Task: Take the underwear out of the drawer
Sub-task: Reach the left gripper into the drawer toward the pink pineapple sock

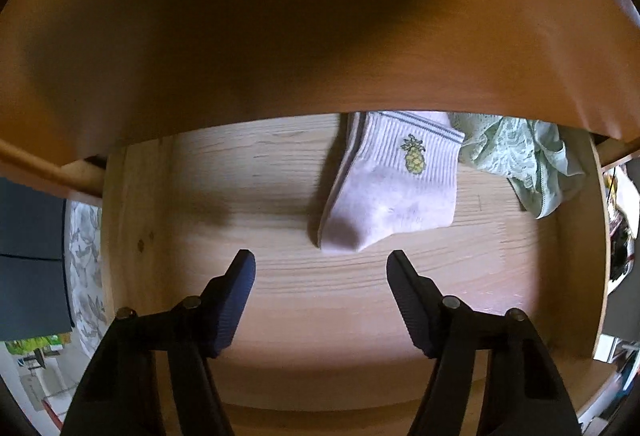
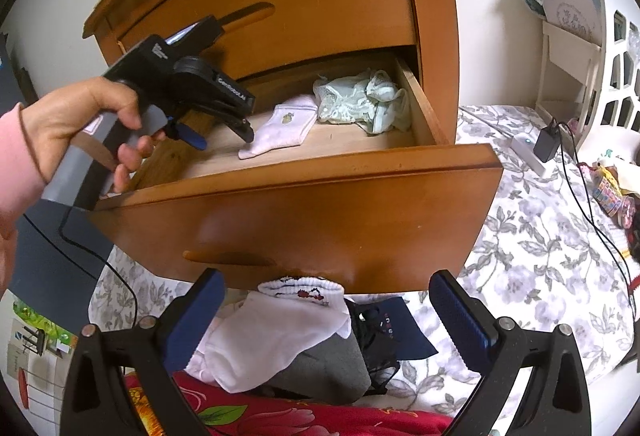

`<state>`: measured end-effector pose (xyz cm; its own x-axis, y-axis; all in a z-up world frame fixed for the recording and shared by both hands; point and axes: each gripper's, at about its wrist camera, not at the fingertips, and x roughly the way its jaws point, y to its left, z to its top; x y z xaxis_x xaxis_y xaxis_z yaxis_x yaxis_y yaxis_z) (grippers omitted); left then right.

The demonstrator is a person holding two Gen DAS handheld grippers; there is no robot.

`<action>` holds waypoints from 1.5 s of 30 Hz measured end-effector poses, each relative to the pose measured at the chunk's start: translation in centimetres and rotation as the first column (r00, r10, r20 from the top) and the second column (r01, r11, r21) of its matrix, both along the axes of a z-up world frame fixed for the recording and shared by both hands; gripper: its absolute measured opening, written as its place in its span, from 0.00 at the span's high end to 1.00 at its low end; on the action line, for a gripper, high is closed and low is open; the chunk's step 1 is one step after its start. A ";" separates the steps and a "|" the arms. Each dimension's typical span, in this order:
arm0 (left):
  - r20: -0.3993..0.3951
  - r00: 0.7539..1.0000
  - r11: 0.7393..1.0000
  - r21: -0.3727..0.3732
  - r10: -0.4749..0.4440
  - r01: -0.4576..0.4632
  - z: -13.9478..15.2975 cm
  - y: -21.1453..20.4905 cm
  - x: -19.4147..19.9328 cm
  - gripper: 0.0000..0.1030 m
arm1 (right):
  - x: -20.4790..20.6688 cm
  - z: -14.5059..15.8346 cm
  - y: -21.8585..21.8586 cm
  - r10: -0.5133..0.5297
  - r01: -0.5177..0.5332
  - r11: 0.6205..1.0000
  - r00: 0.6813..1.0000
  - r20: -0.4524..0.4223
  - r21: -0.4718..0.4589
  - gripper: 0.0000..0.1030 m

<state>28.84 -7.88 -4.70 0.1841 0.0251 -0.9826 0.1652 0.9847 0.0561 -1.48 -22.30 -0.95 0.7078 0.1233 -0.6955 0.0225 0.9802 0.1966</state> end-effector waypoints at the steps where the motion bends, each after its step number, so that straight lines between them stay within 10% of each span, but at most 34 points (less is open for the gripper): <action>1: 0.000 1.000 1.000 0.004 -0.005 0.005 -0.1 -0.2 0.3 0.34 | 0.0 -0.1 0.1 0.001 -0.001 1.000 1.000 -0.006 -0.003 0.00; 29: 0.005 1.000 1.000 0.008 -0.020 0.020 -0.6 -1.6 1.9 0.49 | 0.1 -1.5 2.0 0.038 -0.041 0.998 0.997 -0.070 -0.047 0.00; 45: -0.025 0.998 0.998 -0.027 -0.059 0.058 0.2 -2.9 1.2 0.78 | 0.2 -1.5 2.0 0.037 -0.040 0.998 0.997 -0.074 -0.047 0.00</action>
